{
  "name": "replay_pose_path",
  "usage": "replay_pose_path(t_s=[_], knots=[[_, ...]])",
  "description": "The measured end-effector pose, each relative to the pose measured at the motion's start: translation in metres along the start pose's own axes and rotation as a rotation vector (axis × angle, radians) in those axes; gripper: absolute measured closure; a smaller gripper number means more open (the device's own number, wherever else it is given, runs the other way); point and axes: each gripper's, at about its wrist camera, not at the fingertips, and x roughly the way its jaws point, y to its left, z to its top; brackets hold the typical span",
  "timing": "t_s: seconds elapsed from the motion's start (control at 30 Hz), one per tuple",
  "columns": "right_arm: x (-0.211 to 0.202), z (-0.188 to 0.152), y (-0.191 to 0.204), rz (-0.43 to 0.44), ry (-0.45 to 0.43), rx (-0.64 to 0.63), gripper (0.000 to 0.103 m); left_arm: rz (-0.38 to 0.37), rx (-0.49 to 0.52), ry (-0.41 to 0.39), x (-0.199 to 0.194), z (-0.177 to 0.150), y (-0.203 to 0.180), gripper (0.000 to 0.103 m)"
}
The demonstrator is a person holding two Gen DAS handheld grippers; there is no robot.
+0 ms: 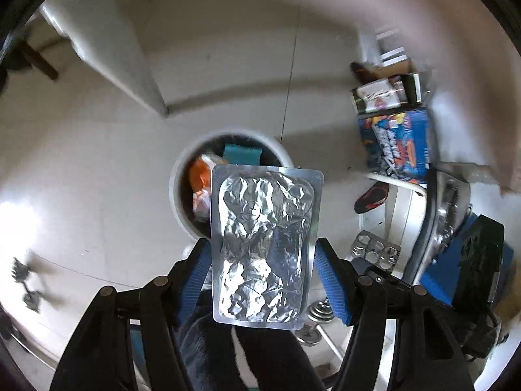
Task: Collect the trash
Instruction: 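Carry both blister packs over the bin and open both tools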
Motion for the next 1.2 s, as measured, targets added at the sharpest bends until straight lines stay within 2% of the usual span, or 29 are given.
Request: replay_pose_path(t_s=[0.07, 0.17, 0.2, 0.23, 0.3, 0.37, 0.4, 0.43, 0.57, 0.67, 0.7, 0.73, 0.8, 0.87, 0.9, 0.93, 1.13, 1.2], knots=[[0.037, 0.015, -0.010, 0.001, 0.011, -0.003, 0.098, -0.026, -0.021, 0.026, 0.034, 0.010, 0.012, 0.041], [0.084, 0.032, -0.017, -0.017, 0.031, -0.027, 0.097, -0.026, -0.042, 0.070, 0.079, 0.024, 0.027, 0.040], [0.096, 0.037, -0.019, -0.017, 0.038, -0.032, 0.097, -0.023, -0.041, 0.076, 0.088, 0.027, 0.030, 0.034], [0.109, 0.042, -0.019, -0.016, 0.049, -0.040, 0.097, -0.006, -0.041, 0.077, 0.098, 0.029, 0.035, 0.023], [0.130, 0.049, -0.019, -0.009, 0.060, -0.060, 0.088, 0.013, -0.041, 0.076, 0.102, 0.028, 0.040, 0.008], [0.136, 0.053, -0.017, -0.018, 0.053, -0.076, 0.055, 0.039, -0.045, 0.066, 0.099, 0.024, 0.048, 0.006], [0.137, 0.054, -0.016, -0.012, 0.051, -0.080, 0.048, 0.050, -0.048, 0.060, 0.096, 0.021, 0.051, 0.006], [0.135, 0.054, -0.014, -0.005, 0.048, -0.084, 0.043, 0.065, -0.052, 0.051, 0.090, 0.017, 0.054, 0.006], [0.114, 0.050, 0.000, 0.061, 0.031, -0.107, 0.038, 0.128, -0.049, 0.003, 0.063, -0.001, 0.056, 0.006], [0.095, 0.044, 0.016, 0.100, 0.032, -0.153, 0.024, 0.180, -0.033, -0.034, 0.046, -0.012, 0.051, 0.006], [0.093, 0.042, 0.020, 0.109, 0.034, -0.165, 0.022, 0.194, -0.031, -0.045, 0.040, -0.016, 0.050, 0.006], [0.093, 0.041, 0.025, 0.080, 0.037, -0.179, 0.022, 0.204, -0.035, -0.055, 0.036, -0.019, 0.050, 0.006], [0.100, 0.041, 0.033, -0.043, 0.054, -0.214, 0.023, 0.223, -0.050, -0.065, 0.035, -0.022, 0.052, 0.006], [0.106, 0.043, 0.033, -0.062, 0.046, -0.224, 0.026, 0.232, -0.075, -0.066, 0.040, -0.023, 0.060, 0.006], [0.113, 0.044, 0.033, -0.056, 0.065, -0.219, 0.054, 0.240, -0.083, -0.064, 0.043, -0.023, 0.062, 0.006], [0.119, 0.045, 0.031, -0.061, 0.080, -0.208, 0.097, 0.250, -0.092, -0.063, 0.048, -0.023, 0.066, 0.006], [0.150, 0.054, 0.027, -0.048, 0.103, -0.209, 0.097, 0.295, -0.126, -0.063, 0.075, -0.020, 0.088, 0.006], [0.160, 0.057, 0.027, -0.063, 0.114, -0.219, 0.084, 0.303, -0.130, -0.060, 0.079, -0.021, 0.091, 0.006]])
